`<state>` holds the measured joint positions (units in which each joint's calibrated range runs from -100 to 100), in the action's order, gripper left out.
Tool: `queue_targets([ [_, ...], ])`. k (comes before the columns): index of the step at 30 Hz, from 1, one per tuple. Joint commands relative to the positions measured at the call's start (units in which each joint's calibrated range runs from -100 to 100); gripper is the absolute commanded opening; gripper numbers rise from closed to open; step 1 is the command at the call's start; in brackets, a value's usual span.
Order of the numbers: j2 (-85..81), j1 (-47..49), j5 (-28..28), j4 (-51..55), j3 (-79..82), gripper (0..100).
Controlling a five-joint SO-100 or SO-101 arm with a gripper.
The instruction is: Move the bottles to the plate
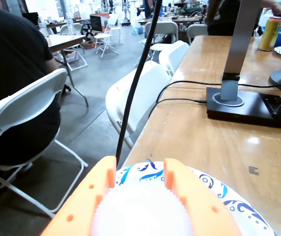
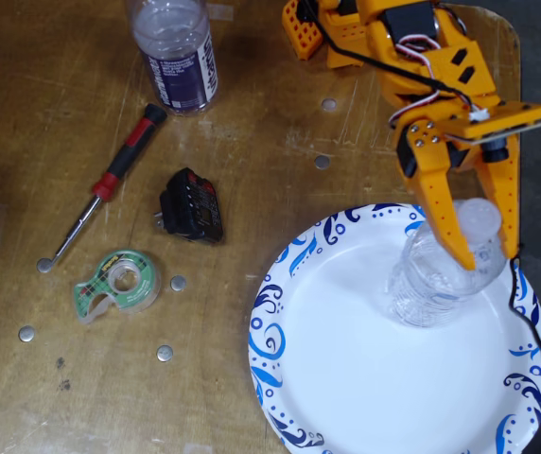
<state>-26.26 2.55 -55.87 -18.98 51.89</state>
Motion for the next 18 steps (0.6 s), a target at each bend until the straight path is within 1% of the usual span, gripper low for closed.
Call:
queue_targets([
  [1, -0.1, -0.6, 0.0, -0.3, 0.0, 9],
  [3, -0.1, -0.6, 0.0, -0.3, 0.0, 9],
  [7, -0.2, -0.1, -0.1, -0.3, 0.0, 13],
  [18, -0.6, -0.6, 0.3, -0.3, 2.7, 14],
])
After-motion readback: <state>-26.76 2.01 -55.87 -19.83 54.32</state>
